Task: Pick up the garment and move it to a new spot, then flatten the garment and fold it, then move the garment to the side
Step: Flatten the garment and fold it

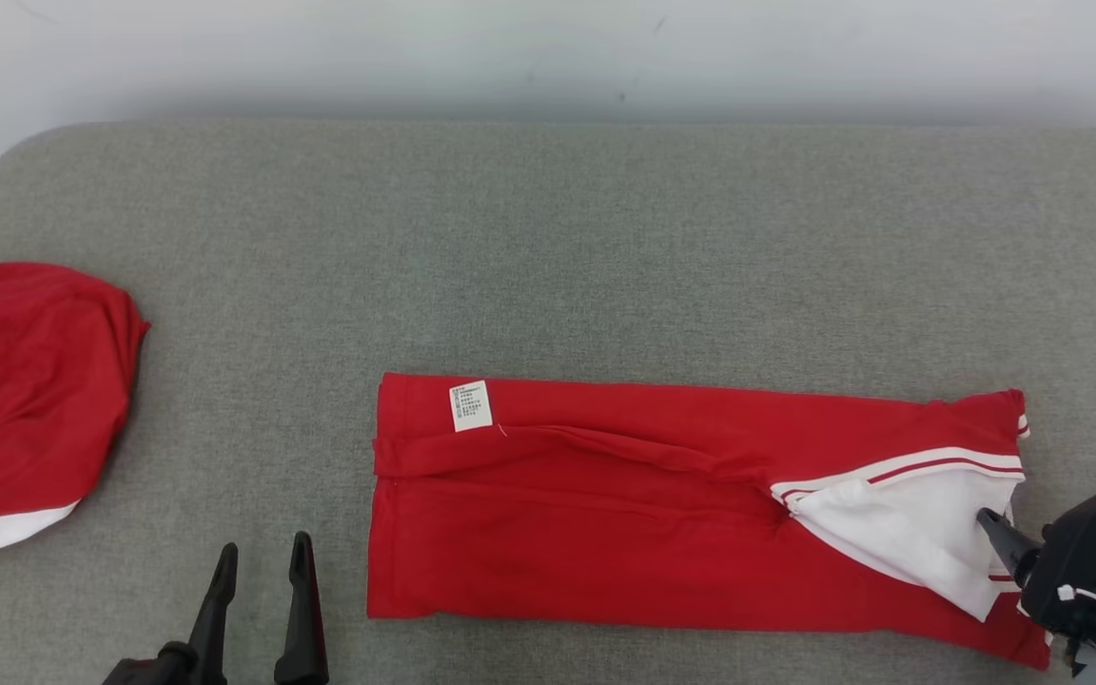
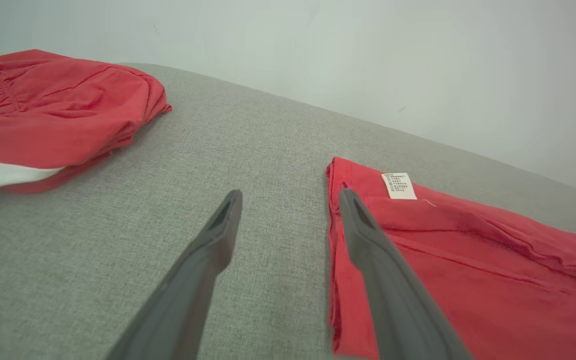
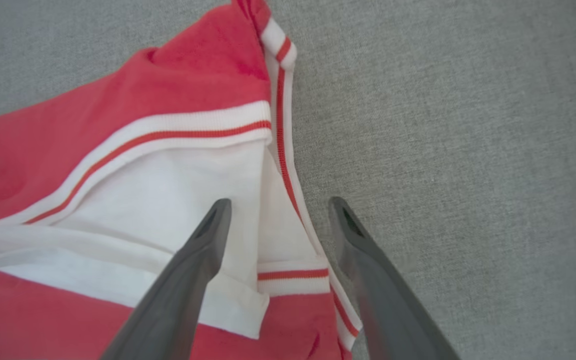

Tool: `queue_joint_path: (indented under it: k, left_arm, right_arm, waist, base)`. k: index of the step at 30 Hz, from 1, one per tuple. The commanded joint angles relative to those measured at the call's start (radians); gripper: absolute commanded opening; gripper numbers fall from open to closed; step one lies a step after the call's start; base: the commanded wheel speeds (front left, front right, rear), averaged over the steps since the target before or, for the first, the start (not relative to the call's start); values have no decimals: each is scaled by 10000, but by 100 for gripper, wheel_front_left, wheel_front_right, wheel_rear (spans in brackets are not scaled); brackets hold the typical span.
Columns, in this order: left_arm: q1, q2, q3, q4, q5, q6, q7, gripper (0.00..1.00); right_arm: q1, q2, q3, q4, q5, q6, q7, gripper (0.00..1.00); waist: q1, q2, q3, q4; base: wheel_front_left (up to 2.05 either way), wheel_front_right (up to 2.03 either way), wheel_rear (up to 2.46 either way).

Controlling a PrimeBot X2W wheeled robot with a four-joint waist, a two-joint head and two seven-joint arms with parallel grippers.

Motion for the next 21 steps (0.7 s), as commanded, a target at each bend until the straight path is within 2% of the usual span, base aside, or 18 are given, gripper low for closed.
queue_joint_path:
  k: [1,11,19,20,21]
  left_arm:
    - [-66,-31,20,112,95,-39,-30,100]
    - [-408,84,-167,598,252,-103,-21,100]
    - [-417,192,-164,565,197,-16,11,100]
    - [-399,216,-160,551,179,-11,22,100]
    - [-394,227,-158,539,165,0,28,100]
  right_arm:
    - [-133,-23,47,185,-91,-22,-114,100]
    - [-667,-278,292,1511,-291,-22,-411,100]
    - [-629,-233,1198,1987,180,10,-226,100]
    - [-638,-282,1361,1977,295,17,-337,19]
    - [-668,-321,1404,1973,336,17,-417,0]
  waist:
    - [0,-1,117,87]
    - [0,-1,371,288]
    - [0,-1,428,312]
    - [0,-1,431,300]
    - [0,-1,433,291]
  base:
    - [0,0,0]
    - [0,0,0]
    - [0,0,0]
    - [0,0,0]
    - [0,0,0]
